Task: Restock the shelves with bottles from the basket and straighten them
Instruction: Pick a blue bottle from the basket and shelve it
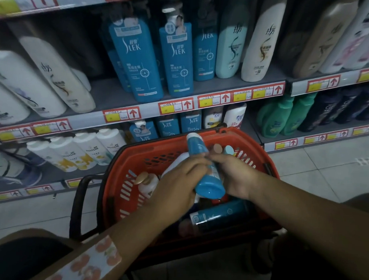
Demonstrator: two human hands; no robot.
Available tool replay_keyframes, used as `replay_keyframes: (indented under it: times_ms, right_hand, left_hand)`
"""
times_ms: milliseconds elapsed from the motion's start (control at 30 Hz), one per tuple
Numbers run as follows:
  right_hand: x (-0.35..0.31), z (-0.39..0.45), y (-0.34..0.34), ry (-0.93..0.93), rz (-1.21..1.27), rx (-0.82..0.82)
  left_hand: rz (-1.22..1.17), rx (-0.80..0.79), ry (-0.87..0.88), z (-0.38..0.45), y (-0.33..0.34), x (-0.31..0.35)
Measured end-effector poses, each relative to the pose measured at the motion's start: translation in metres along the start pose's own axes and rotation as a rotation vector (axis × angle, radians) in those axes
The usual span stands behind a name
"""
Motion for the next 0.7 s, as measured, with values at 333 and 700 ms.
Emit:
replay_keyframes:
  times_ms: [333, 700]
  right_hand:
    - [-0.028, -0.004, 0.003, -0.288, -0.113, -0.021]
    - [-0.04, -0.01, 0.006, -0.361, -0.141, 0.015]
  left_hand:
    - [-0.879, -0.105, -0.757, -0.035, 0.032, -0.023]
    - [-1.08, 0.032, -0.917, -0.036, 0.039, -0.026]
Point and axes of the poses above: each hand's wrist, its own z-axis towards the middle knuckle, its own y-axis out of the palm, x = y × z, the point moved 8 cm from there along z, towards the middle knuckle, and after that the axes turned 2 degrees about y, right-handed, at the moved point
